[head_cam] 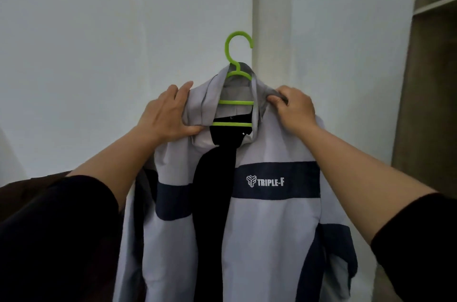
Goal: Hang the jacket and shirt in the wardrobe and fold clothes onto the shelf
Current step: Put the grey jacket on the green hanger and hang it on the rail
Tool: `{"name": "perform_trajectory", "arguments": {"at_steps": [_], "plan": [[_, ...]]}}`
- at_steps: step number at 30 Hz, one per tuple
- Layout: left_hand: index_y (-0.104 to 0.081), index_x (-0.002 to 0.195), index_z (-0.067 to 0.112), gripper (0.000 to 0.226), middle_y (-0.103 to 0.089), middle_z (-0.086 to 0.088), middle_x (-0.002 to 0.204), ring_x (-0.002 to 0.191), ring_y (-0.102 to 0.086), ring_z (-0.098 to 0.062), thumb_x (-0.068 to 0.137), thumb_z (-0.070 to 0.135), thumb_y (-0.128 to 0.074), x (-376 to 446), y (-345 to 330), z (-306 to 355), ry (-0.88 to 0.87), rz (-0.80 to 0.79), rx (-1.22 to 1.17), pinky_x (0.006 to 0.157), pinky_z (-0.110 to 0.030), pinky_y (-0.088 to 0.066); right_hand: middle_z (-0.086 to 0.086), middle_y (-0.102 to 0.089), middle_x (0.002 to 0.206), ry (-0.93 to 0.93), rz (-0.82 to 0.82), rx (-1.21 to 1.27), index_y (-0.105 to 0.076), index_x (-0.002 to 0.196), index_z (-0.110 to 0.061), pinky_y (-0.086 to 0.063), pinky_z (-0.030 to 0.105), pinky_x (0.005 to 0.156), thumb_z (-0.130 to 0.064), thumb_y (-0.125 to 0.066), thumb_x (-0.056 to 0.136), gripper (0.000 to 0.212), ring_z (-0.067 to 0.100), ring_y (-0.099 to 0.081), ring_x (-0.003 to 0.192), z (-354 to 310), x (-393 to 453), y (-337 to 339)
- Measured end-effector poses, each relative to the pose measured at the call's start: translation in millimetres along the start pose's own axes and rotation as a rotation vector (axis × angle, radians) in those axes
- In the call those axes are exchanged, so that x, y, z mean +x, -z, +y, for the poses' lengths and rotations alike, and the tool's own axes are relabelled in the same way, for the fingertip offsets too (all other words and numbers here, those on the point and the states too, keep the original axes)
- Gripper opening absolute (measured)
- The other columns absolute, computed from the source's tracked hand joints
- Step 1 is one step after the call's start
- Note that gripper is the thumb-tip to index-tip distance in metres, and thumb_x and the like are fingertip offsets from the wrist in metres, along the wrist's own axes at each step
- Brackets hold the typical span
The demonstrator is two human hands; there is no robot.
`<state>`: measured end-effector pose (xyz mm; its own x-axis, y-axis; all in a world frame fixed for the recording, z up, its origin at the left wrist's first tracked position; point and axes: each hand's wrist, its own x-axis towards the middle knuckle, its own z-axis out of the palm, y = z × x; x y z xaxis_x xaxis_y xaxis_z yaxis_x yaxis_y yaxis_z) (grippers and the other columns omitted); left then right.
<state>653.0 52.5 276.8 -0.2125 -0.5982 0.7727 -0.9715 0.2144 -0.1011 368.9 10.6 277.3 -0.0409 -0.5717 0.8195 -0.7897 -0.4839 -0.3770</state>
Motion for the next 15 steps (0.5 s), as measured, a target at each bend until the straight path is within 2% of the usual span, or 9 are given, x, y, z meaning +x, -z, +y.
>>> {"name": "perform_trajectory", "arguments": {"at_steps": [1, 3, 5, 7, 9, 12, 15], "plan": [[-0.02, 0.148, 0.015, 0.106, -0.046, -0.013, 0.123, 0.112, -0.051, -0.034, 0.066, 0.059, -0.071, 7, -6, 14, -0.011, -0.004, -0.012, 0.086, -0.047, -0.046, 0.009, -0.061, 0.106, -0.011, -0.008, -0.003, -0.058, 0.112, -0.021, -0.042, 0.04, 0.084, -0.046, -0.05, 0.091, 0.034, 0.03, -0.056, 0.103, 12, 1, 10], [-0.02, 0.148, 0.015, 0.105, -0.046, -0.013, 0.122, 0.111, -0.051, -0.035, 0.066, 0.06, -0.069, 23, -17, 43, -0.027, -0.005, -0.028, 0.085, -0.046, -0.045, 0.006, -0.053, 0.124, -0.011, -0.056, -0.006, -0.038, 0.136, -0.039, -0.037, 0.05, 0.098, -0.062, -0.054, 0.08, 0.063, 0.025, -0.047, 0.12, 32, -1, 29], [-0.021, 0.147, 0.015, 0.104, -0.047, -0.013, 0.121, 0.11, -0.051, -0.035, 0.067, 0.06, -0.069, 37, -26, 75, -0.056, -0.003, -0.044, 0.084, -0.047, -0.045, 0.005, -0.039, 0.138, 0.052, -0.161, -0.105, -0.008, 0.145, -0.05, -0.029, 0.056, 0.104, -0.075, -0.061, 0.063, 0.101, 0.022, -0.035, 0.13, 48, -7, 46], [-0.022, 0.147, 0.014, 0.103, -0.047, -0.014, 0.12, 0.109, -0.052, -0.037, 0.067, 0.06, -0.068, 51, -35, 106, -0.093, -0.007, -0.049, 0.083, -0.047, -0.045, 0.006, -0.021, 0.15, 0.122, -0.233, -0.303, 0.01, 0.144, -0.051, -0.019, 0.064, 0.107, -0.077, -0.067, 0.054, 0.121, 0.024, -0.02, 0.139, 67, -12, 57], [-0.024, 0.146, 0.012, 0.102, -0.048, -0.016, 0.118, 0.106, -0.053, -0.039, 0.067, 0.06, -0.069, 62, -44, 135, -0.131, -0.006, -0.053, 0.081, -0.047, -0.045, 0.009, -0.015, 0.152, 0.13, -0.209, -0.467, 0.014, 0.144, -0.049, -0.018, 0.066, 0.106, -0.071, -0.071, 0.058, 0.123, 0.026, -0.016, 0.14, 92, -13, 65], [-0.029, 0.142, 0.011, 0.1, -0.05, -0.017, 0.114, 0.102, -0.055, -0.04, 0.065, 0.058, -0.071, 77, -59, 177, -0.175, 0.026, -0.071, 0.076, -0.048, -0.047, 0.009, -0.03, 0.139, 0.072, -0.11, -0.528, 0.009, 0.147, -0.044, -0.031, 0.059, 0.101, -0.054, -0.072, 0.069, 0.113, 0.028, -0.032, 0.126, 131, -8, 82], [-0.028, 0.145, 0.014, 0.103, -0.051, -0.015, 0.112, 0.098, -0.057, -0.038, 0.064, 0.061, -0.07, 90, -74, 209, -0.224, 0.077, -0.091, 0.072, -0.044, -0.048, 0.009, -0.034, 0.133, 0.043, -0.082, -0.53, 0.007, 0.147, -0.044, -0.036, 0.053, 0.097, -0.047, -0.072, 0.072, 0.11, 0.028, -0.037, 0.12, 166, 0, 98]]}}
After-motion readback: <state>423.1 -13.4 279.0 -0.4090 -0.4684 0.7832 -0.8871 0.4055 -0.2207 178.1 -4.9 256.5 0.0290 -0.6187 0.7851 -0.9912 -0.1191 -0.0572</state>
